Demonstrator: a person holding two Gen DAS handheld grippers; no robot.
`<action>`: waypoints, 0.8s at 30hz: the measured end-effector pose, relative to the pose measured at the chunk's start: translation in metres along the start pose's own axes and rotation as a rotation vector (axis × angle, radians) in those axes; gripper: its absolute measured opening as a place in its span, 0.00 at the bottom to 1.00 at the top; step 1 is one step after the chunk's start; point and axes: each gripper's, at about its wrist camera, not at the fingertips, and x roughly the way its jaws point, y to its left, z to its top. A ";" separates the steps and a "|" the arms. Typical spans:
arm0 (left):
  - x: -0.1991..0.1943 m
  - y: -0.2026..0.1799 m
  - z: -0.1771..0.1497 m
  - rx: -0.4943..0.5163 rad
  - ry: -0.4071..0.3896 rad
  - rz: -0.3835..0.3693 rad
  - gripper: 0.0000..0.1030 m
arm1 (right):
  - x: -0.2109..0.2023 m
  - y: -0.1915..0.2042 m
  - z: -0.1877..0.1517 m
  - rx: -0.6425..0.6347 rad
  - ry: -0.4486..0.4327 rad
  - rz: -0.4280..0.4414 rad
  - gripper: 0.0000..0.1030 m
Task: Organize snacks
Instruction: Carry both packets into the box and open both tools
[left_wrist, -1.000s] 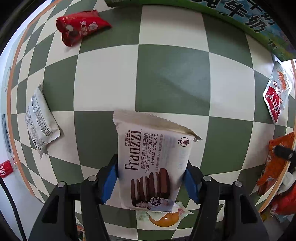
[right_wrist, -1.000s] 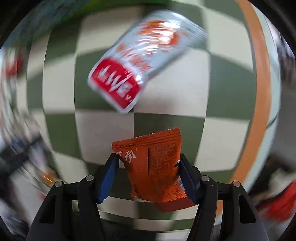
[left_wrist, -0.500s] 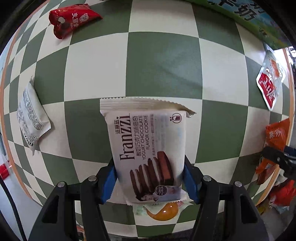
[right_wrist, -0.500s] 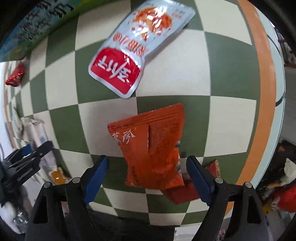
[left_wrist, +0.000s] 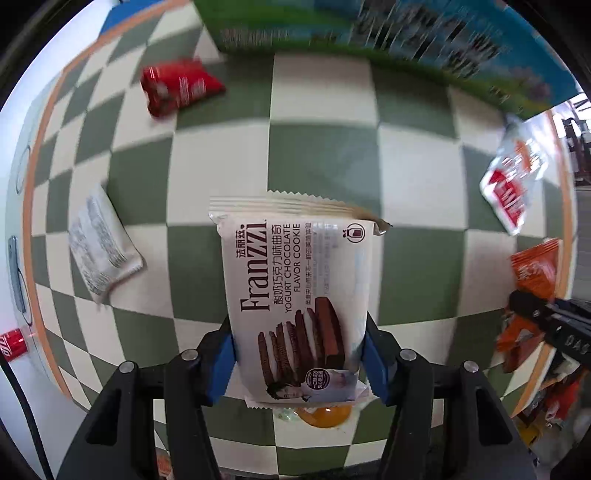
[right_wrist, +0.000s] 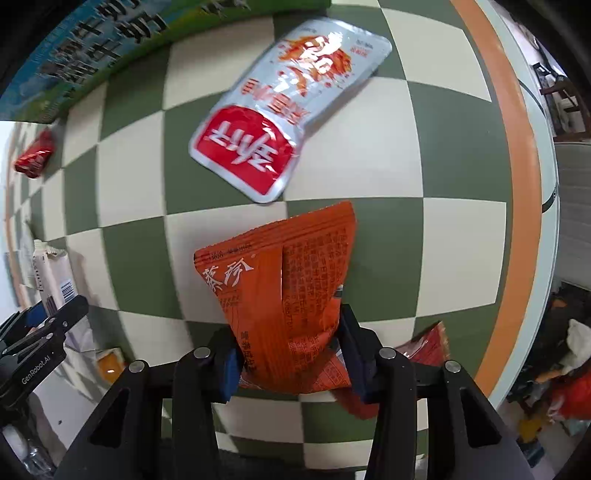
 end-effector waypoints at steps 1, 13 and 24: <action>-0.011 -0.001 0.001 0.002 -0.022 -0.011 0.55 | -0.007 -0.003 0.001 -0.002 -0.007 0.014 0.47; -0.164 -0.030 0.075 0.050 -0.207 -0.155 0.55 | -0.138 0.033 0.028 -0.037 -0.195 0.250 0.44; -0.178 -0.009 0.210 0.067 -0.196 0.038 0.55 | -0.232 0.022 0.144 -0.022 -0.341 0.210 0.44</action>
